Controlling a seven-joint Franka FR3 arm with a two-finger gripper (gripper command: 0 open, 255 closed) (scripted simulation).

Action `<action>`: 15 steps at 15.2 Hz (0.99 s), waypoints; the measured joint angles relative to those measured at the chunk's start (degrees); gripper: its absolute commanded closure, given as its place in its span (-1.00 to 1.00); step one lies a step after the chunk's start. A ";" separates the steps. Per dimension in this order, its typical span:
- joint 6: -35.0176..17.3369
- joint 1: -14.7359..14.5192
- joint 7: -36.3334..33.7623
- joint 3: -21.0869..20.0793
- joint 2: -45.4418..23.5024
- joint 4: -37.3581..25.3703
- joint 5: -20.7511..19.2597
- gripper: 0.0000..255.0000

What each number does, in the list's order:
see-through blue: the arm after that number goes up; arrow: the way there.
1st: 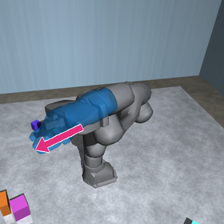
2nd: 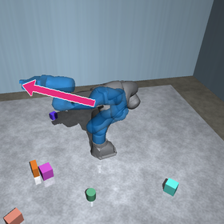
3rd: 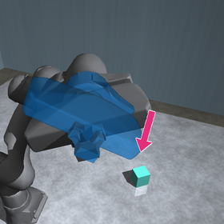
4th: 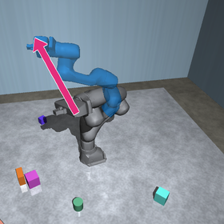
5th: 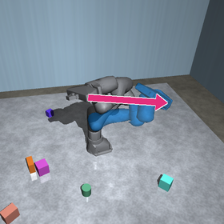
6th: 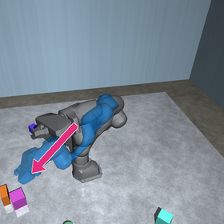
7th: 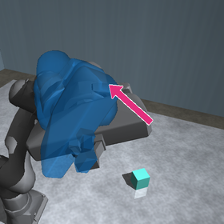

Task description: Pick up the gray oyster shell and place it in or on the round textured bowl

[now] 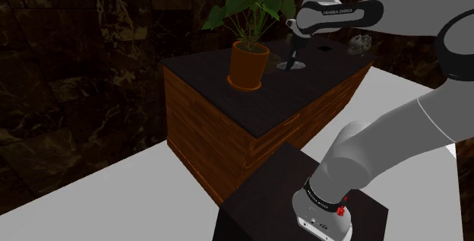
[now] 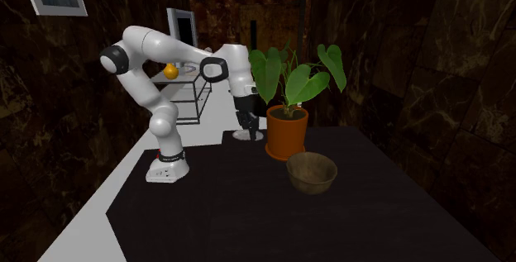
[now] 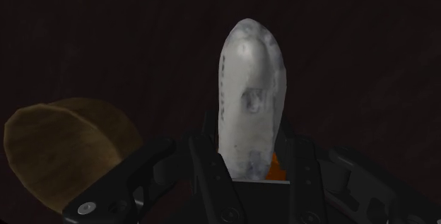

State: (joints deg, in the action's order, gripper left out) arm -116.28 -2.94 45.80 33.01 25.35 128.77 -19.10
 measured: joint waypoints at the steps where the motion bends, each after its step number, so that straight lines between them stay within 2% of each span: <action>1: 0.81 -0.11 0.21 -0.05 -0.15 -0.97 0.21 1.00; 6: 4.34 -0.19 0.56 -0.75 0.43 -3.95 0.55 1.00; 9: 3.56 -1.58 2.56 1.44 -4.61 -8.22 2.85 1.00; 12: 2.91 -3.22 6.86 5.26 -12.94 -15.53 7.56 1.00; 15: 2.50 -3.79 11.46 8.33 -21.98 -22.73 13.90 1.00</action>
State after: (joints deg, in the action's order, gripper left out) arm -113.78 -6.73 57.26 41.34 3.37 106.04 -5.20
